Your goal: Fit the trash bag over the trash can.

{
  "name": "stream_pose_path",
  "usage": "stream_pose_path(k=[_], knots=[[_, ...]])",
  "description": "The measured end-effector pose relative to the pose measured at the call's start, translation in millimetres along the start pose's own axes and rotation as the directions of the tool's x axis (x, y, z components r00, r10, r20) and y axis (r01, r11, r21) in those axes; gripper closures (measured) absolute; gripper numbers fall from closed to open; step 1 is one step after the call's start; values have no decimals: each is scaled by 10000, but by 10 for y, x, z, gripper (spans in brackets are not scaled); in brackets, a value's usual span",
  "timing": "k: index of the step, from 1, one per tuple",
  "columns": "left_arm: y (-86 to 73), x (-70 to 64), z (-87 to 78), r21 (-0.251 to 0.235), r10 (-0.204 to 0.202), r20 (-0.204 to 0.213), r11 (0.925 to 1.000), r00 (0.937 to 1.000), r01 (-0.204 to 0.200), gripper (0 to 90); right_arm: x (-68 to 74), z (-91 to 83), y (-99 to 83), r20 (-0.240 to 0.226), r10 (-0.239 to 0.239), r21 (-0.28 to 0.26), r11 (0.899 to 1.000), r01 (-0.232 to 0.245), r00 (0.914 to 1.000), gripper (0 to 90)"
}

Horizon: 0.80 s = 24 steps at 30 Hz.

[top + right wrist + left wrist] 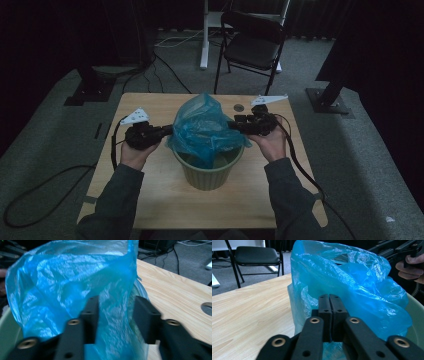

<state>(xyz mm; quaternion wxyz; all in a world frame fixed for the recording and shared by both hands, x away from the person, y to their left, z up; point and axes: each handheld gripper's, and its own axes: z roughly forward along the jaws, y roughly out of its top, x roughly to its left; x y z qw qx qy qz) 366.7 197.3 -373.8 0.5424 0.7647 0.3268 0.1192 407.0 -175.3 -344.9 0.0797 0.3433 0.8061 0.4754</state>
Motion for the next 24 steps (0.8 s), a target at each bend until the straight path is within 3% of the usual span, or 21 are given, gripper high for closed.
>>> stream_pose_path(k=[5,6,8,9,10,11,12,16,19,24], knots=[[-16,3,-1,-37,-78,255,10000,9996,78,600,17,59,3,350,-113,327,9994,102,9993,405],[-31,-5,17,115,-16,289,9999,9996,13,576,33,78,-9,733,-352,529,9981,313,9967,405],[-40,-16,31,205,16,273,9998,9996,-22,549,47,96,-21,1010,-530,743,9962,456,9935,421],[-51,-30,46,273,93,238,9996,9997,-100,541,71,130,-48,1356,-812,1079,9919,667,9874,499],[-60,-59,46,216,252,-95,9995,9996,-250,558,80,138,-56,1533,-926,1197,9900,745,9838,544],[-60,-59,46,216,252,-95,9995,9996,-250,609,80,138,-56,1533,-926,1197,9900,745,9838,544],[-60,-61,25,231,277,-228,9994,9994,-271,669,90,135,-76,1903,-1075,1325,9877,829,9758,619],[-76,-103,-2,277,521,-408,9983,9978,-510,792,69,41,-103,1893,-716,892,9945,554,9793,698],[-92,-140,-18,299,694,-429,9972,9967,-681,826,61,-9,-128,1795,-646,744,9959,519,9816,713],[-141,-215,-70,151,711,-237,9974,9972,-707,797,103,-126,-219,1330,-492,606,9973,414,9899,614]])
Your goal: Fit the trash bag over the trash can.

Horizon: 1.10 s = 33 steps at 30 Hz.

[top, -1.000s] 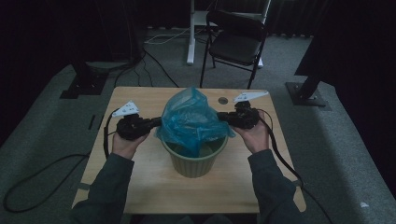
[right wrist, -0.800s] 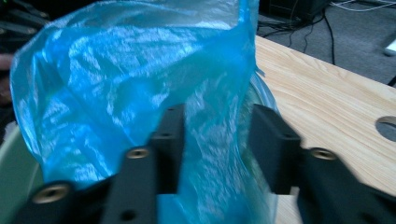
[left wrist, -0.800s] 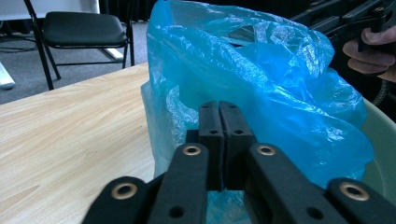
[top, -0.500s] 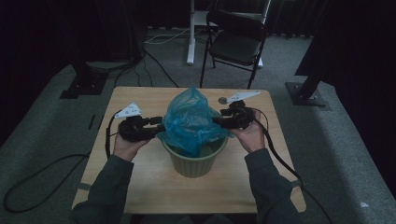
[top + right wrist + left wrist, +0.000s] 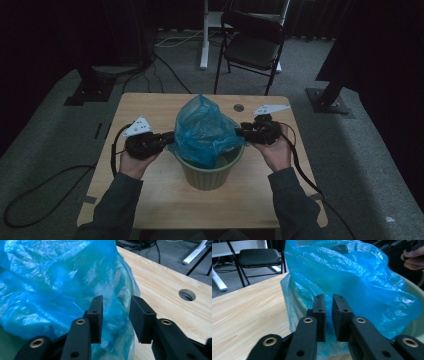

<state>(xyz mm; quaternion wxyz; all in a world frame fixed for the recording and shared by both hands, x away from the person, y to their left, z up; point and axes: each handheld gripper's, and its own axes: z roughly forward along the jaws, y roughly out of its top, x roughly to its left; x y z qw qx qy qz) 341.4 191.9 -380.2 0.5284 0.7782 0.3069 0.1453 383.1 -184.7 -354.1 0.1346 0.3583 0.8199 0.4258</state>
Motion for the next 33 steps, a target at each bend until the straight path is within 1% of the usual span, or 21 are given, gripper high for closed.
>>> stream_pose_path(k=[3,4,7,8,9,10,11,12,15,16,17,20,21,22,23,24,25,26,27,31,33], knots=[[-8,-17,-11,25,-8,88,10000,10000,8,727,12,-9,-32,-43,-25,111,9999,25,10000,605],[-21,-34,-25,-11,-55,221,10000,9997,55,705,23,-11,-58,-30,-65,163,9998,65,10000,580],[-37,-50,-42,-73,-81,347,9999,9994,83,657,37,-16,-65,-3,-140,179,9997,140,9999,596],[-55,-68,-61,-100,-148,515,9998,9986,153,645,57,-27,-69,123,-253,193,9995,250,9996,648],[-55,-68,-61,-100,-148,515,9998,9986,153,636,57,-27,-69,123,-253,193,9995,250,9996,648],[-72,-93,-83,-144,-124,576,9998,9983,132,628,71,-46,-84,286,-387,225,9990,381,9988,700],[-72,-93,-83,-144,-124,576,9998,9983,132,619,71,-46,-84,286,-387,225,9990,381,9988,700],[-92,-120,-106,-179,-68,649,9998,9979,80,613,87,-76,-104,298,-402,226,9990,396,9987,741],[-109,-157,-123,-210,35,645,9998,9979,-21,606,110,-148,-150,184,-395,-46,9992,396,9990,796],[-117,-187,-140,-212,169,649,9997,9977,-155,604,118,-167,-161,149,-397,-101,9992,398,9991,800],[-117,-187,-140,-212,169,649,9997,9977,-155,603,118,-167,-161,149,-397,-101,9992,398,9991,800],[-151,-242,-195,-188,273,635,9995,9976,-261,601,160,-246,-236,-161,-503,-217,9985,499,9986,834],[-151,-242,-195,-188,273,635,9995,9976,-261,601,160,-246,-236,-161,-503,-217,9985,499,9986,834],[-179,-262,-216,-152,262,619,9996,9977,-253,602,174,-278,-283,-498,-451,-300,9986,437,9977,852],[-179,-262,-216,-152,262,619,9996,9977,-253,601,174,-278,-283,-498,-451,-300,9986,437,9977,852],[-210,-279,-222,-15,231,719,9997,9971,-230,602,186,-304,-317,-698,-452,-351,9985,429,9965,867],[-210,-279,-222,-15,231,719,9997,9971,-230,601,186,-304,-317,-698,-452,-351,9985,429,9965,867],[-244,-302,-211,146,247,788,9996,9966,-260,601,198,-328,-352,-919,-386,-375,9987,353,9950,874],[-244,-302,-211,146,247,788,9996,9966,-260,600,198,-328,-352,-919,-386,-375,9987,353,9950,874],[-272,-312,-208,177,201,830,9996,9963,-217,604,211,-356,-423,-1224,-324,-323,9991,286,9920,887],[-283,-320,-209,238,195,860,9995,9961,-216,612,217,-370,-478,-1540,-281,-211,9995,251,9877,888]])
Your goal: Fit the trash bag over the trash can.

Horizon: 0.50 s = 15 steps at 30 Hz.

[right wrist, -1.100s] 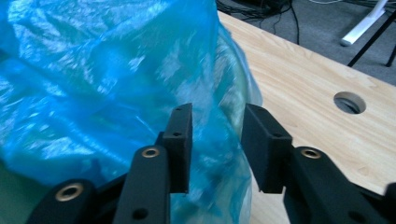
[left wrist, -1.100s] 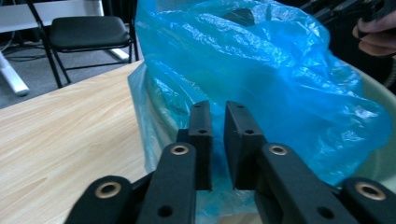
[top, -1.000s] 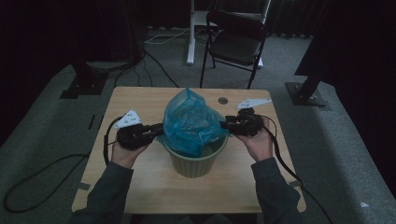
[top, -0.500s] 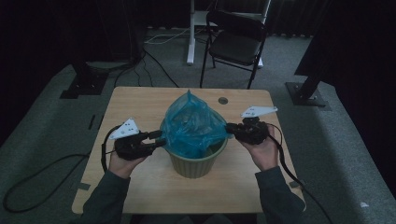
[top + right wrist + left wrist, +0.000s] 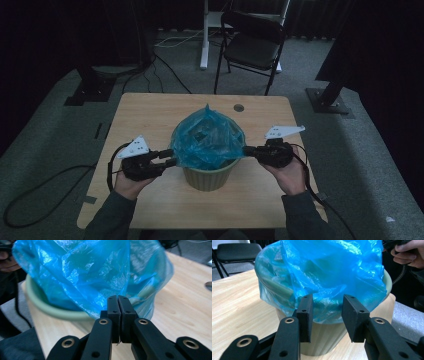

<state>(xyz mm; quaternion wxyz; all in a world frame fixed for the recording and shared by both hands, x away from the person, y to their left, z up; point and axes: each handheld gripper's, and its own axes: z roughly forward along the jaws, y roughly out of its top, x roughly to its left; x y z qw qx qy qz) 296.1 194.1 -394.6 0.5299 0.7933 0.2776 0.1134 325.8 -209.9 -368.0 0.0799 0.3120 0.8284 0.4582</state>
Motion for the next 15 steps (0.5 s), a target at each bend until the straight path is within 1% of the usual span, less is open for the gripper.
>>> stream_pose_path(k=[1,2,3,4,5,9,12,13,14,15], knots=[[-11,-13,1,30,12,11,10000,10000,-12,613,3,-4,-18,-131,-2,12,10000,3,9999,888],[-11,-13,1,30,12,11,10000,10000,-12,615,3,-4,-18,-131,-2,12,10000,3,9999,888],[-12,-17,0,46,2,-3,10000,10000,-2,619,-2,-10,-46,-359,5,72,10000,-2,9994,889],[-12,-17,0,46,2,-3,10000,10000,-2,623,-2,-10,-46,-359,5,72,10000,-2,9994,889],[-16,-13,-1,29,-47,38,10000,10000,47,631,-11,-10,-68,-464,17,160,9999,-9,9989,889],[-20,-13,0,39,-78,43,10000,10000,78,638,-26,-8,-104,-618,131,79,9999,-127,9980,890],[-10,-1,8,48,-54,-26,10000,10000,54,636,-32,-4,-106,-645,191,22,9998,-190,9977,890],[12,29,33,82,-48,-149,10000,9999,49,631,-31,10,-92,-499,165,10,9999,-165,9986,890],[27,65,57,76,-89,-180,9999,9998,90,629,-31,19,-84,-417,151,1,9999,-151,9990,890],[40,102,79,78,-165,-163,9998,9997,166,629,-34,34,-66,-229,142,-28,9999,-143,9996,889]])
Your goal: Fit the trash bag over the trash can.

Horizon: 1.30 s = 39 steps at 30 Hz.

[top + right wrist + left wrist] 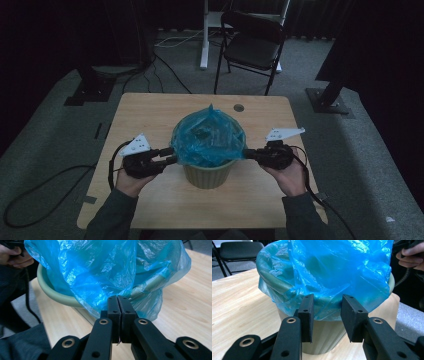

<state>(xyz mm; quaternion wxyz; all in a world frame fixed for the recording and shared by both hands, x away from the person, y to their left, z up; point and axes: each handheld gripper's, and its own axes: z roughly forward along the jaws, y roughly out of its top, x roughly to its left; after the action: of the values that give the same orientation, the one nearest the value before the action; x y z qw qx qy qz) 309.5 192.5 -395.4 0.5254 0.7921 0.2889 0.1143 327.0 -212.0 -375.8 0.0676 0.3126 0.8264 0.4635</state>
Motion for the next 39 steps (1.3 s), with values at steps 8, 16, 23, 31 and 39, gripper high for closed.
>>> stream_pose_path(k=[8,16,23,31,39], knots=[[25,174,109,-206,-458,199,9987,9988,462,709,-87,76,22,363,225,-435,9988,-209,9991,888],[-48,85,195,362,-54,403,9993,9992,39,883,-92,107,-78,-27,210,-192,9996,-210,9998,884],[-7,68,323,561,160,271,9983,9995,-175,855,-70,175,-4,585,-124,132,9998,116,9982,833],[-22,80,157,285,143,66,9995,9999,-145,724,-48,64,-16,781,-73,-119,9999,83,9969,652],[88,86,-53,-314,260,36,9992,9997,-258,615,-59,-64,135,759,221,-800,9967,-160,9969,494]])
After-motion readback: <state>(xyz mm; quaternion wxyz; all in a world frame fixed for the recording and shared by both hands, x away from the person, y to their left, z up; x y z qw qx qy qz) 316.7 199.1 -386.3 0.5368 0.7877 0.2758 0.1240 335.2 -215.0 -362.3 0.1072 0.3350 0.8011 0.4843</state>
